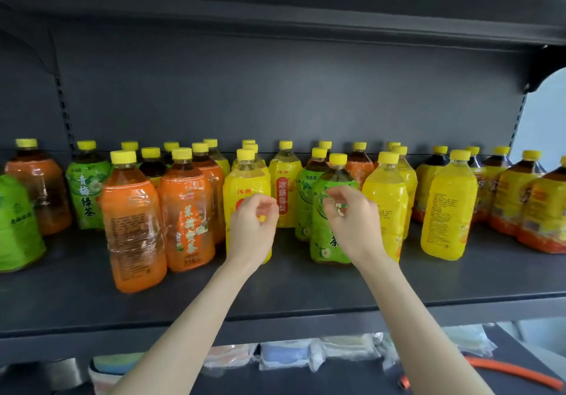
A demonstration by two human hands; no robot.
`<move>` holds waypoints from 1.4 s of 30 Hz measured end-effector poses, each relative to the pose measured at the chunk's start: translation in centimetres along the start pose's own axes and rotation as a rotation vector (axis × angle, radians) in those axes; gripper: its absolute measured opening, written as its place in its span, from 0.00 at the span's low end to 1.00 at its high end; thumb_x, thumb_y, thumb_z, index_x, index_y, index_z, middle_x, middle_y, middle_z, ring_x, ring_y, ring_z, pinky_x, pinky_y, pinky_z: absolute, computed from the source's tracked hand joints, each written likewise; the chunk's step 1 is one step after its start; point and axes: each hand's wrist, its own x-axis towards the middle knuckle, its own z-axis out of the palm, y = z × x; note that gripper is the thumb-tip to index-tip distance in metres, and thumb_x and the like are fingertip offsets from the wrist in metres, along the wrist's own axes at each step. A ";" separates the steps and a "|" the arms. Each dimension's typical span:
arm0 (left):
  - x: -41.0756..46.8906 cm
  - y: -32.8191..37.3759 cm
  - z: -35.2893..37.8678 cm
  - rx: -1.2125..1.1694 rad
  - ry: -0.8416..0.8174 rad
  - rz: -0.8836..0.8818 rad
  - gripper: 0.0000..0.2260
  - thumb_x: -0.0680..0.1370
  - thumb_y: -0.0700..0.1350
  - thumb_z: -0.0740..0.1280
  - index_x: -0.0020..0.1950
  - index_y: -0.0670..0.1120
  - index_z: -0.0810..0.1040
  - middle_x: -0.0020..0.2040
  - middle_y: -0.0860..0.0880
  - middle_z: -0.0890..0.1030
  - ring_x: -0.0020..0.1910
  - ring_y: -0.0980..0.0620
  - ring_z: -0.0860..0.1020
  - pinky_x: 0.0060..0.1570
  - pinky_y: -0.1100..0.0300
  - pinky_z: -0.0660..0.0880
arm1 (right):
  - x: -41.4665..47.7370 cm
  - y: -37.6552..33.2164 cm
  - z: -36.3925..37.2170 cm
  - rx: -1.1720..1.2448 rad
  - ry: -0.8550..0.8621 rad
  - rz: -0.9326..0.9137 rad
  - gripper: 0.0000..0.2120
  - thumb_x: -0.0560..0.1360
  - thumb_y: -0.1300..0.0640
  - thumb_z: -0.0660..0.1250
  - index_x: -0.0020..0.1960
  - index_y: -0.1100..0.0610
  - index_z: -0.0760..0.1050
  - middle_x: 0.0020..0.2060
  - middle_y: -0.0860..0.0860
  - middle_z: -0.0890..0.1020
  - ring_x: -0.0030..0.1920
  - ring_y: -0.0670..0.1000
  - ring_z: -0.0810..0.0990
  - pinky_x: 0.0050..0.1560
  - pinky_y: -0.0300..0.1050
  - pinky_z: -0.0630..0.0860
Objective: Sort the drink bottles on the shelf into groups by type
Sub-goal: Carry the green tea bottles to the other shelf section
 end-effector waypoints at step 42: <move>11.3 -0.2 12.6 -0.269 -0.304 -0.225 0.28 0.78 0.57 0.61 0.75 0.48 0.58 0.72 0.48 0.66 0.70 0.49 0.65 0.66 0.53 0.63 | 3.4 3.5 -0.9 0.155 0.150 -0.026 0.23 0.81 0.49 0.58 0.72 0.57 0.63 0.42 0.50 0.79 0.39 0.51 0.73 0.40 0.45 0.70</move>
